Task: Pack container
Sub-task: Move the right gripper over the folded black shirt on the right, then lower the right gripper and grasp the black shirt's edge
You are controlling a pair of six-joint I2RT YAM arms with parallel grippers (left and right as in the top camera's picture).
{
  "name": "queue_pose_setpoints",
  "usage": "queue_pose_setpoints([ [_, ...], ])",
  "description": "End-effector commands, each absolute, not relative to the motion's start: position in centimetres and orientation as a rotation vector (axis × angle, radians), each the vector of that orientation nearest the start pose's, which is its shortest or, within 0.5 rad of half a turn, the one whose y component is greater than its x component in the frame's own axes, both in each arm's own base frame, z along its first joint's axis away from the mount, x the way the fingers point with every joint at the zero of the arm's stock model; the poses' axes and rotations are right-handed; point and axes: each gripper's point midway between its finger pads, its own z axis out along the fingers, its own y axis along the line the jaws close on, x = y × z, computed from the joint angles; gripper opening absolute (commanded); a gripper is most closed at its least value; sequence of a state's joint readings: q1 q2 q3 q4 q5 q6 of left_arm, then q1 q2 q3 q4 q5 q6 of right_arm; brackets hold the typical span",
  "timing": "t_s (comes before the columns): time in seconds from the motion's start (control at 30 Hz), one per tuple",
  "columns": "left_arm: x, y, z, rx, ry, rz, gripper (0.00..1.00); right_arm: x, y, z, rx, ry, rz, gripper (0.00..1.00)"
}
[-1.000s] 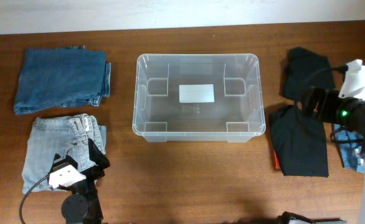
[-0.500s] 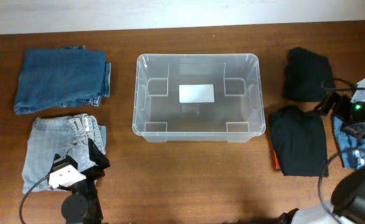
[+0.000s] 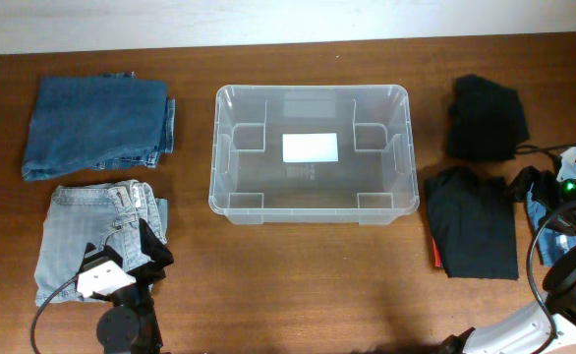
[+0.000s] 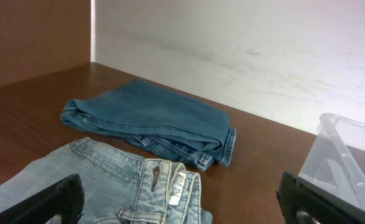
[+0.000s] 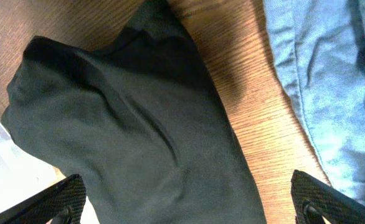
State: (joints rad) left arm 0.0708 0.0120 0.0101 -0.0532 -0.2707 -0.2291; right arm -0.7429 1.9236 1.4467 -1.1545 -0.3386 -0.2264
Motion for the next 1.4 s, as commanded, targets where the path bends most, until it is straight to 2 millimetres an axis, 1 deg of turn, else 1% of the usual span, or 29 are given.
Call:
queue_pose_setpoints([
  [0.0,23.5,6.6,16.3,-0.459,1.559,0.109,0.99,29.6,-19.1,6.5,0.724,2.893,0.5,0.98],
  [0.1,23.5,6.6,16.3,-0.459,1.559,0.109,0.99,29.7,-18.9,6.5,0.688,2.888,0.518,0.99],
  [0.43,23.5,6.6,16.3,-0.459,1.559,0.109,1.0,29.9,-18.9,6.3,0.661,2.884,0.521,0.98],
  [0.63,23.5,6.6,16.3,-0.459,1.559,0.109,0.99,29.6,-18.6,3.6,0.687,2.922,0.573,0.99],
  [0.83,23.5,6.6,16.3,-0.459,1.559,0.109,0.99,29.7,-18.7,3.0,0.687,2.922,0.573,0.98],
  [0.93,23.5,6.6,16.3,-0.459,1.559,0.109,0.99,29.4,-18.2,2.2,0.688,2.922,0.585,0.98],
  [1.1,23.5,6.6,16.3,-0.459,1.559,0.109,0.99,29.7,-17.6,2.0,0.67,2.914,0.606,0.99],
  [1.23,23.5,6.6,16.3,-0.459,1.559,0.109,0.99,30.3,-16.5,1.6,0.614,2.931,0.605,0.98],
  [1.3,23.5,6.6,16.3,-0.459,1.559,0.109,0.99,30.7,-15.7,1.1,0.577,2.938,0.602,0.98],
  [1.37,23.5,6.6,16.3,-0.459,1.559,0.109,0.99,30.6,-15.1,0.5,0.56,2.946,0.605,0.98],
])
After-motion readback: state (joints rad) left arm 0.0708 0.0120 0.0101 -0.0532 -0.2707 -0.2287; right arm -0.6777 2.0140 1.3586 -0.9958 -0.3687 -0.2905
